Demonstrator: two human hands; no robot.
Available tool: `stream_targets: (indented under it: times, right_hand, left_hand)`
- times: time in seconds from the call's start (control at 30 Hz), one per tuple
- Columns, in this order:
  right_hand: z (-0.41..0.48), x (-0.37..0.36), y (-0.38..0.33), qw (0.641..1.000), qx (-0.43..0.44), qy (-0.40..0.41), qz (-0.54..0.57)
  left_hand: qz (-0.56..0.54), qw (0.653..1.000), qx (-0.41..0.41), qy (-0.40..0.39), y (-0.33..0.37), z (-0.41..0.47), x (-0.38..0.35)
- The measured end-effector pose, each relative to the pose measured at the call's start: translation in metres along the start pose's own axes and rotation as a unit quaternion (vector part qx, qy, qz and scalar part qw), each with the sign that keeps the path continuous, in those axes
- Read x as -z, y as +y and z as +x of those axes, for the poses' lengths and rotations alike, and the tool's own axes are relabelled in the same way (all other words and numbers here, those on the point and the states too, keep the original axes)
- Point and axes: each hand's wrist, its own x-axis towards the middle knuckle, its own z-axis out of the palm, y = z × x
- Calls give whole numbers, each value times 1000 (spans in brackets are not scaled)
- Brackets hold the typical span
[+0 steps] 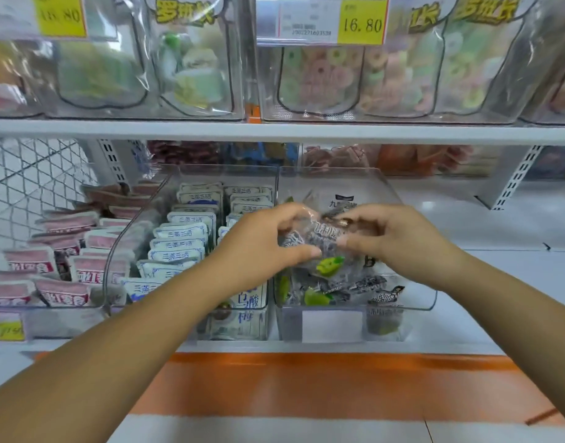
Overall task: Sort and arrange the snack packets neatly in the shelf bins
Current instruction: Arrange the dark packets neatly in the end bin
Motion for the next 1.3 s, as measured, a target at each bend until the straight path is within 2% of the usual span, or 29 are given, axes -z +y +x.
stream_targets:
  times: [0.1,0.2,0.27,0.37,0.53,0.8,0.9,1.03,1.13,1.3]
  right_hand:
    - [6,17,-2,998,-31,-32,44]
    - [3,24,-1,996,-19,-69,-45]
    - [2,13,-1,989,-6,-99,-110]
    - [12,-11,-1,977,17,-143,-155]
    - [26,-46,4,953,-7,-212,-214]
    - [33,-57,3,953,-51,-215,-208]
    - [34,-42,10,968,-60,-186,-155]
    - [37,-11,18,988,-59,-67,-124]
    - [35,-7,21,989,-55,-76,-114]
    - [31,-2,27,999,-22,7,-48]
  left_hand:
    - [-114,987,34,105,-1,-2,3]
    - [-183,970,36,158,0,-2,10]
    - [-210,964,35,158,1,-3,19]
    - [-186,969,30,157,-7,-10,33]
    - [-180,972,68,136,-22,-31,43]
    - [-187,968,88,143,-26,-42,49]
    - [-192,965,105,145,-25,-45,51]
    - [-199,965,106,137,-24,-47,50]
    - [-195,968,96,127,-19,-42,43]
    - [-77,993,26,82,10,-23,24]
